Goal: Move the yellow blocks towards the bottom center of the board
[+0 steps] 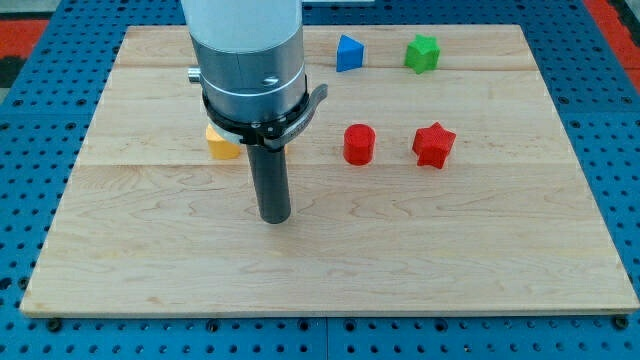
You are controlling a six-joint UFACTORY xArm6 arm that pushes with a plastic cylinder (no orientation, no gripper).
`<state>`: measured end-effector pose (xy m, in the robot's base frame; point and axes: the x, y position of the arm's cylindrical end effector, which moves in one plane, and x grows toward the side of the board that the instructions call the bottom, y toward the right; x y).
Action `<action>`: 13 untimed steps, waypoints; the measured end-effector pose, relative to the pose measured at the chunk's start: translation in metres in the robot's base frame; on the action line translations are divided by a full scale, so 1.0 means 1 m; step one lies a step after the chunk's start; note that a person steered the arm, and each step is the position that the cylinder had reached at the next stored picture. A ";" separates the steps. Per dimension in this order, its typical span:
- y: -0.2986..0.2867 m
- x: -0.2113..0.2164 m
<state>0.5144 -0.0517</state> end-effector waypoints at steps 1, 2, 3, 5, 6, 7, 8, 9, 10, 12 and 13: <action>0.000 0.000; 0.000 0.000; 0.003 0.000; -0.007 -0.005; 0.002 -0.018; 0.046 -0.047; 0.046 -0.082; 0.025 -0.112; 0.013 -0.123; -0.023 -0.048; -0.013 -0.051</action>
<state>0.4632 -0.0644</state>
